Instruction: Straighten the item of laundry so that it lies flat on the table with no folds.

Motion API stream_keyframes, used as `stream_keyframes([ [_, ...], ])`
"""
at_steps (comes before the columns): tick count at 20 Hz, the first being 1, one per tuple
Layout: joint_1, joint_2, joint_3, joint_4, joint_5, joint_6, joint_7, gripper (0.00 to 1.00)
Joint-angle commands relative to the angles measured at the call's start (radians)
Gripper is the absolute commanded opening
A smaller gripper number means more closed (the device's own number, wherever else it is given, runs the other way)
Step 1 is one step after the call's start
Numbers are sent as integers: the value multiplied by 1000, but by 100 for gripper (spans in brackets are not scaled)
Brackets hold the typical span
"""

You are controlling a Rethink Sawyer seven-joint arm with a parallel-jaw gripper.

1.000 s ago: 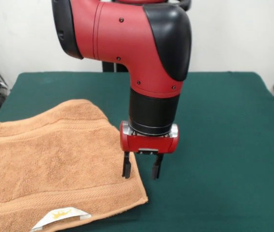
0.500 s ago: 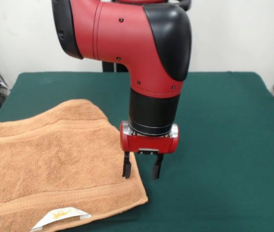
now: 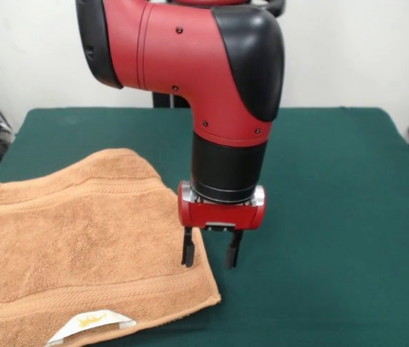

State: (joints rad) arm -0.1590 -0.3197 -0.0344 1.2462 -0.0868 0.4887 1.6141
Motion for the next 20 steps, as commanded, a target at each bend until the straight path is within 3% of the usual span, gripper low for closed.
stream_keyframes([
  [1, 18, 27, 41, 22, 7, 8, 139, 100],
  [14, 17, 50, 38, 12, 2, 17, 131, 100],
  [20, 3, 101, 34, 16, -28, -54, 116, 100],
])
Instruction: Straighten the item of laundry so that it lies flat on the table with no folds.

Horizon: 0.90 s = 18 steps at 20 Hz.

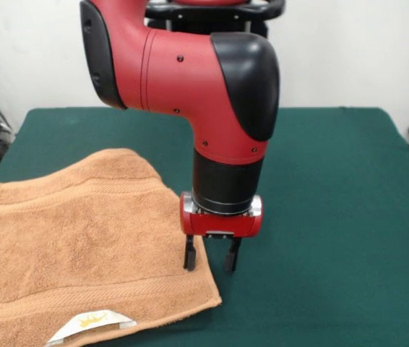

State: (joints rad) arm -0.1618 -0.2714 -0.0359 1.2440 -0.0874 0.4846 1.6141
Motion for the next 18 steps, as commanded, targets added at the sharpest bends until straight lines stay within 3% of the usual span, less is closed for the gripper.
stream_keyframes([
  [1, 7, 52, 34, 19, -26, -48, 118, 100],
  [18, 14, 44, 30, 7, -15, -20, 127, 100],
])
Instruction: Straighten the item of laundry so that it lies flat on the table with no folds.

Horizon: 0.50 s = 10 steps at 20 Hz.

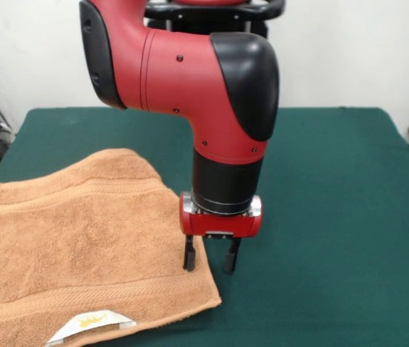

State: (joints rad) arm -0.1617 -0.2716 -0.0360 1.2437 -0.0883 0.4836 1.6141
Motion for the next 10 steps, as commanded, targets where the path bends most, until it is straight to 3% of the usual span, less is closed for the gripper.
stream_keyframes([
  [1, 13, 43, 29, 7, -13, -15, 126, 100],
  [10, 13, 42, 27, 2, -14, -4, 122, 100],
])
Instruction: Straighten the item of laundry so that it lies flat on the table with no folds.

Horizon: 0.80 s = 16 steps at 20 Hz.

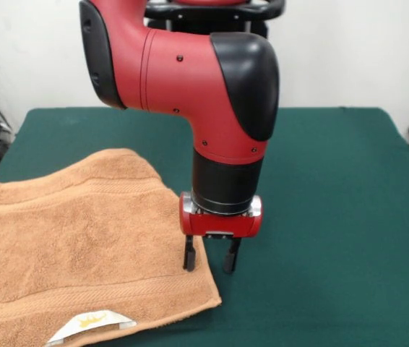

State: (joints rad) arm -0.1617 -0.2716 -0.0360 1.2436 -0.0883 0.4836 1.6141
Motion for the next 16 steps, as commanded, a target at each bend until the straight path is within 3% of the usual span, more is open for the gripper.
stream_keyframes([
  [1, 13, 41, 26, 3, -14, -4, 123, 100],
  [12, 1, 10, 28, 31, -13, 4, 117, 100],
  [13, 1, 7, 25, 39, -4, -17, 141, 0],
  [16, -1, 6, 26, 36, -5, -13, 135, 0],
])
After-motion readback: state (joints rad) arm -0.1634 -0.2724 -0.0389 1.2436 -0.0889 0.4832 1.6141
